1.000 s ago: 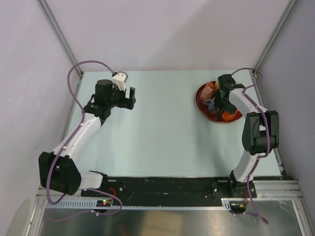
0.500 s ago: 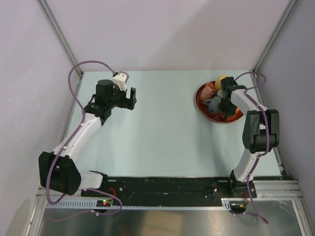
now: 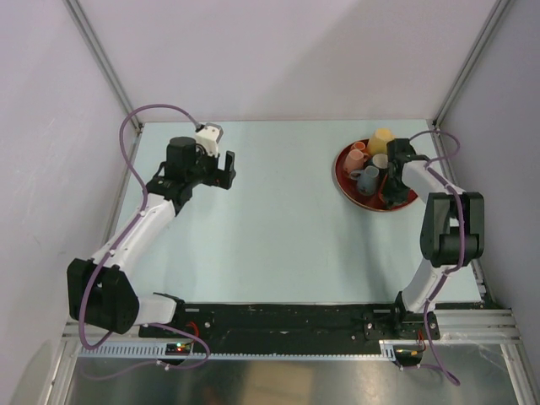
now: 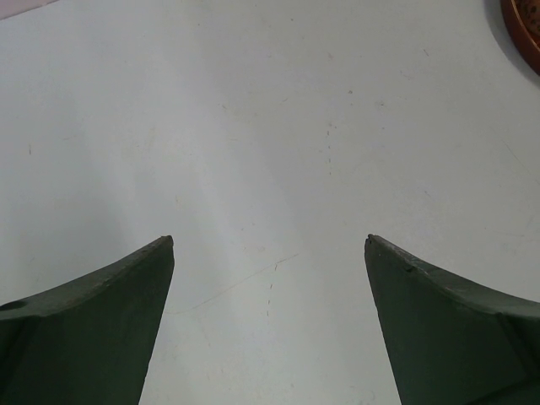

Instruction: Turn the mug right side up

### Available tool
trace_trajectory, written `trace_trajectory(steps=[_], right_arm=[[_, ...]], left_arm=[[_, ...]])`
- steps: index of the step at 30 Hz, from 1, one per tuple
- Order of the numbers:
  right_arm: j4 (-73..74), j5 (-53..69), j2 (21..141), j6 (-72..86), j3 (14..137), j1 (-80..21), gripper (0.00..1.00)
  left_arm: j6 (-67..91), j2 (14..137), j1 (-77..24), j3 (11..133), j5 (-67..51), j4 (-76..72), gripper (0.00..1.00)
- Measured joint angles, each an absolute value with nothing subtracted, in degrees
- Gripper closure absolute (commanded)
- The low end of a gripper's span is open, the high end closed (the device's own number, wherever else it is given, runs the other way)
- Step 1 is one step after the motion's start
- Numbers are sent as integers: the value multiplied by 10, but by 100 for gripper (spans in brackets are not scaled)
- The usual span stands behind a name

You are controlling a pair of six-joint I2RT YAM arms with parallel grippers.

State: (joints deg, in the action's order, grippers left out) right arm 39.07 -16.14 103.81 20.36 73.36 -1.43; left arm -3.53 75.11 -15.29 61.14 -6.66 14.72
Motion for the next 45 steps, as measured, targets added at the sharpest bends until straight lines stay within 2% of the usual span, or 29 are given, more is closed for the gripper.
trace_trajectory(steps=[4,10,17,23,29,37,45], right_arm=[[396,-124,999,198,715,6,100],[474,-38,860,180,690,5,100],[434,124,758,134,690,-47,100],[289,265,794,119,707,-88,100],[142,355,889,138,800,-142,100],[-40,430,938,206,853,-191,100],[-105,456,980,256,879,-222,100]], left_arm=[[-35,756,-154,612,-67,147,3],[-29,775,-157,625,-67,149,3],[4,824,-164,725,-112,157,0],[52,858,-163,839,-203,154,2],[115,896,-149,928,-351,143,6],[180,938,-129,962,-502,141,10],[261,945,-124,961,-555,67,18]])
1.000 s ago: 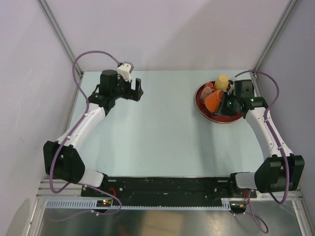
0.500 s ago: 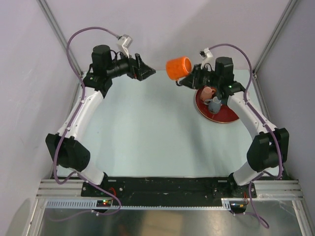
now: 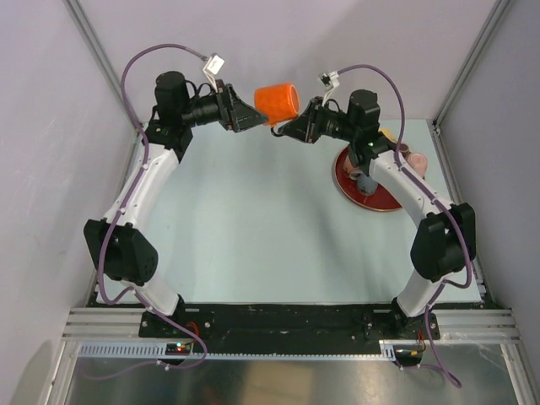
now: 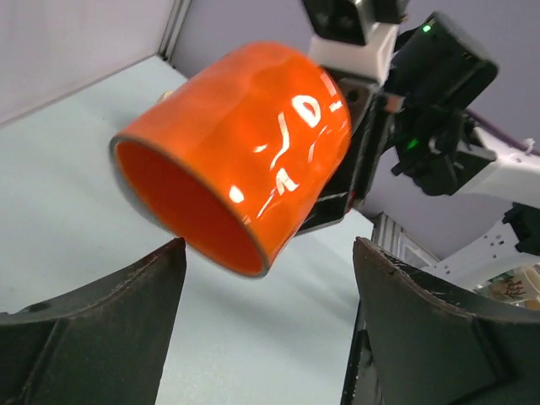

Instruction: Turn the mug right side up

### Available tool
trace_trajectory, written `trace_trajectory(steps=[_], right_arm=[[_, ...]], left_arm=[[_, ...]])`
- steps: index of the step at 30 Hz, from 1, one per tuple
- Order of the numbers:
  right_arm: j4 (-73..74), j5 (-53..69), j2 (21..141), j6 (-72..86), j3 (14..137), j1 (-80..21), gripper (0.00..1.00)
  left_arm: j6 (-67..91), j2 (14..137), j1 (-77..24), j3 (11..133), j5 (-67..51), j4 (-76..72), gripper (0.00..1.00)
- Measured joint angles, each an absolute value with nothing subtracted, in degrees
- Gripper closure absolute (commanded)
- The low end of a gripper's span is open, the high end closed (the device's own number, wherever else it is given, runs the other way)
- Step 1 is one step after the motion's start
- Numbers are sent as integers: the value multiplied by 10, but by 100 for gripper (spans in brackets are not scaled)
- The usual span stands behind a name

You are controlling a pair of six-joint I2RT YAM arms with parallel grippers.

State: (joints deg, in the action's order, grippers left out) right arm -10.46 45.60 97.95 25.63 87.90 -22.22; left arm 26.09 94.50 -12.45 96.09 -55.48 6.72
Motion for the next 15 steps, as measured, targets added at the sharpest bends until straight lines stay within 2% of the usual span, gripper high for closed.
trace_trajectory(steps=[2,4,7,9,10,12,15], right_arm=[[-109,457,988,265,883,-227,100],[-112,459,997,272,888,-231,100],[-116,459,1007,281,892,-236,100],[-120,462,1011,283,898,-238,100],[-121,462,1012,285,900,-239,98],[-122,464,1015,285,908,-240,89],[-122,448,1026,276,921,-240,75]], left_arm=[[280,945,-124,960,-562,41,22],[292,945,-124,960,-568,19,29],[307,945,-124,960,-573,-3,47],[315,945,-122,955,-571,-14,64],[319,945,-121,952,-571,-19,75],[328,945,-118,948,-568,-27,92],[356,945,-116,946,-586,-37,99]])
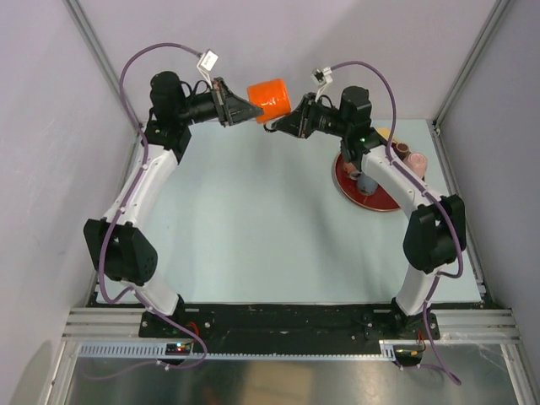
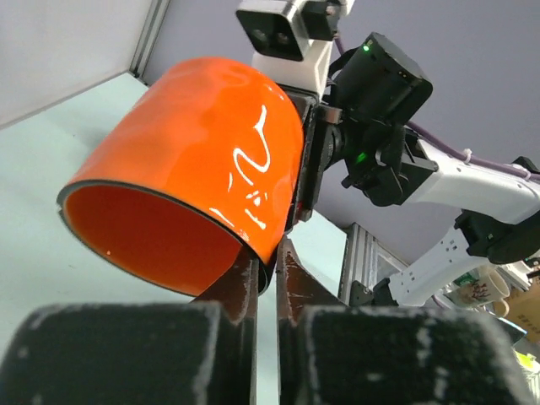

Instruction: Turn the mug right side up

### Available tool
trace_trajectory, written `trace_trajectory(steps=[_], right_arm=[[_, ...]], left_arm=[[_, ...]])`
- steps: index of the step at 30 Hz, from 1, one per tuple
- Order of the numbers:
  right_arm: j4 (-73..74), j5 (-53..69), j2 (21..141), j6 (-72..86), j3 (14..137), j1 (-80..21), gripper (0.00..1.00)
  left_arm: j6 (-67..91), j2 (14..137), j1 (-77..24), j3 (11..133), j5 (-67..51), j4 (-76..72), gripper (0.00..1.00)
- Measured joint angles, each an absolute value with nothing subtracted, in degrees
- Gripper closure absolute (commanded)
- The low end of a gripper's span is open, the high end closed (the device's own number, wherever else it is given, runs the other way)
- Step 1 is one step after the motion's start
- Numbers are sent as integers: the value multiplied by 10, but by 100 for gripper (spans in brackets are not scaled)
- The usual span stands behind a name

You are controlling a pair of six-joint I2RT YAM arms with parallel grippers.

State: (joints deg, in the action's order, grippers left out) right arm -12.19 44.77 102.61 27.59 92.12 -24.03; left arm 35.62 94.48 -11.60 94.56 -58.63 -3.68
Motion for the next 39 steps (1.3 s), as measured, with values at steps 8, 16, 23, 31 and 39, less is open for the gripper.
trace_trajectory(steps=[8,16,23,31,39], right_arm=[[-80,444,1044,234,928,-259,22],[-30,457,1008,168,877,-229,1],[87,437,933,76,828,-163,1],[199,389,910,3,822,-102,1],[244,350,910,-22,808,-88,1]], left_arm=[[355,947,-120,924,-562,-48,100],[279,947,-98,903,-476,50,100],[166,947,-91,898,-297,256,100],[114,962,-91,910,-124,438,100],[118,1038,-91,929,-17,496,100]])
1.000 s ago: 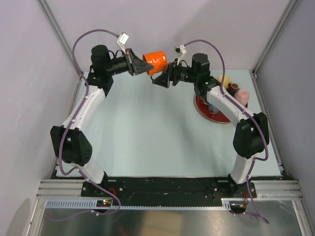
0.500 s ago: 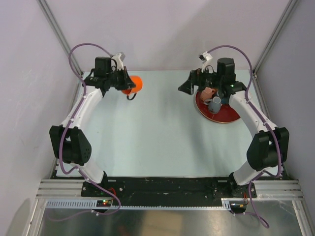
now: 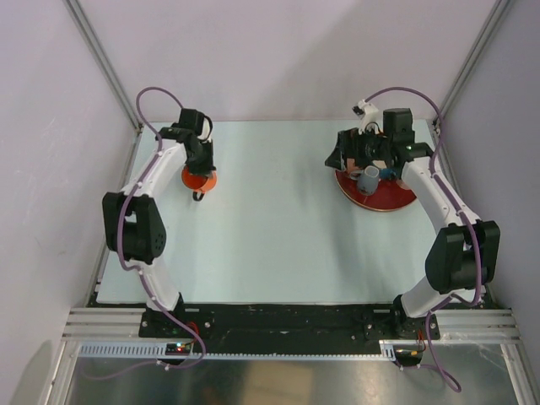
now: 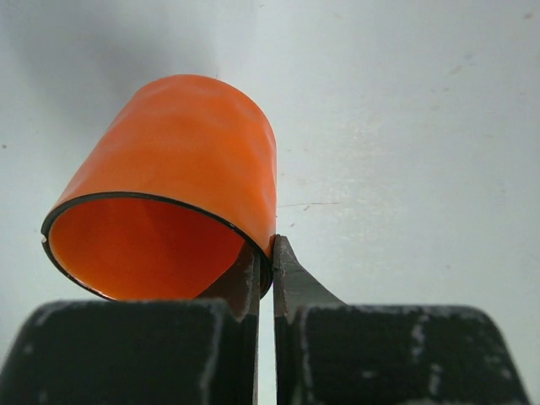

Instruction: Turn the mug right side up

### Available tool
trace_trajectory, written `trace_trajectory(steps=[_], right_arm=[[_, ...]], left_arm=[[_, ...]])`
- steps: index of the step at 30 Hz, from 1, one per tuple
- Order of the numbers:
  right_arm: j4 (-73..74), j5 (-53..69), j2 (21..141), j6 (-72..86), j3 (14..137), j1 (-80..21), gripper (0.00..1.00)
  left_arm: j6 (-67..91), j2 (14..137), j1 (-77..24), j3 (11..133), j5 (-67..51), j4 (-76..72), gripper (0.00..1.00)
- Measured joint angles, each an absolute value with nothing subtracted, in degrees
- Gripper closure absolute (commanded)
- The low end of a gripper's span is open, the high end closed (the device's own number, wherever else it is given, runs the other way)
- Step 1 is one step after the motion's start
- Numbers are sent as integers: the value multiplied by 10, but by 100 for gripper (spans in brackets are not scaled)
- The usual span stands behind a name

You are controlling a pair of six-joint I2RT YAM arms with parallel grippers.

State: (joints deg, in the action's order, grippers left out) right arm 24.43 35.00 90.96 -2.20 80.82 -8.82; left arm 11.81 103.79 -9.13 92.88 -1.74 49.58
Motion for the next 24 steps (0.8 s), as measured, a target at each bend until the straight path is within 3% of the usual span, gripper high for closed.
trace_trajectory(steps=[13,20,24], right_arm=[[280,291,903,-52,767,-79,2],[289,206,902,-54,737,-77,10],[288,126,903,-27,728,-76,11]], left_arm=[[136,1146,-88,1003,10,511,100],[140,1190,-84,1033,5,512,99],[140,1204,-82,1054,4,511,84]])
